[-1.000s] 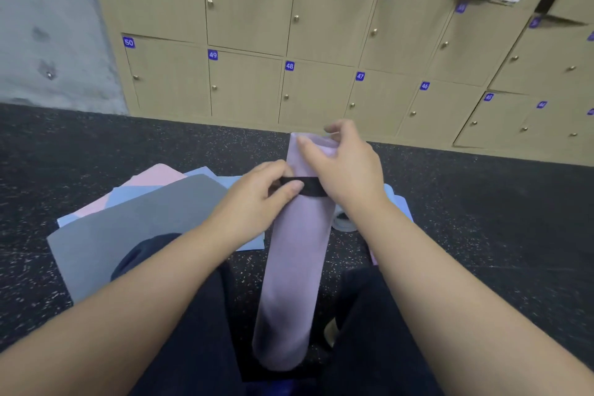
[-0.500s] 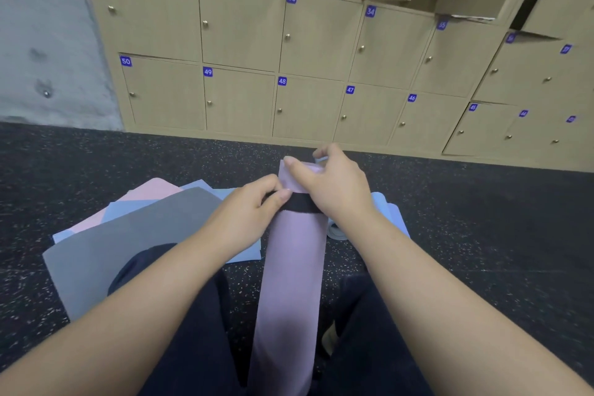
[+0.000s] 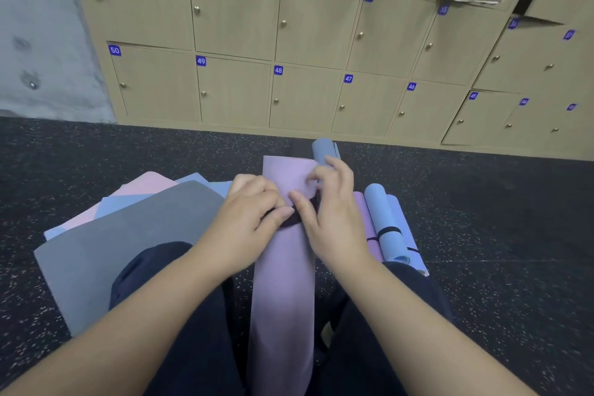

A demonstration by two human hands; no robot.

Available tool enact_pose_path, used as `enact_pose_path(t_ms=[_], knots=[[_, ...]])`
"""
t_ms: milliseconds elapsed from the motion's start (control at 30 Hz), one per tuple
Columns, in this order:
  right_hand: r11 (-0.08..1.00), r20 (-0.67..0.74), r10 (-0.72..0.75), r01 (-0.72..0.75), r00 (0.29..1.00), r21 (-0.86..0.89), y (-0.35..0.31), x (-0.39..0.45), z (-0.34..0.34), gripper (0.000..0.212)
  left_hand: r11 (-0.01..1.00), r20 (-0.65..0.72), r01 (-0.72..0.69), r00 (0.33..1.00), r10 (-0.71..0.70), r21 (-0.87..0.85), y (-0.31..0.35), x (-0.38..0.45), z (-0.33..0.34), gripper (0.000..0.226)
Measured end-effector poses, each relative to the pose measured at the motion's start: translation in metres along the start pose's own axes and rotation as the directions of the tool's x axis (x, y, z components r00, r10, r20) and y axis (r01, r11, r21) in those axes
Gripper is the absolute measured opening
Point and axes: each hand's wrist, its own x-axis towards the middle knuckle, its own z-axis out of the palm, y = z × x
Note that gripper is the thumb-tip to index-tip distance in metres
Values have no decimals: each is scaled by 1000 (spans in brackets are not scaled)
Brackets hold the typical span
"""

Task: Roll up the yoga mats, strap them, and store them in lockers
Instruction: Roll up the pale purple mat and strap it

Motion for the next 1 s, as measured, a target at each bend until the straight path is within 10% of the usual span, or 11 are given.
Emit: enact_pose_path(t_ms=[467,633,1000], knots=[[913,149,-340,364,929,-185,14,-7,-4,21,995,-4,-37,999,37,95,-16,8,-7,40],[942,387,-50,173,921,-288,13,2,-20,26,990,41,21,999,-27,141,-22,7,-6,40],[942,396,317,-238,862,-235,56,-15,-15,44,961,316,242,909,-272,131,-42,-18,12,43]])
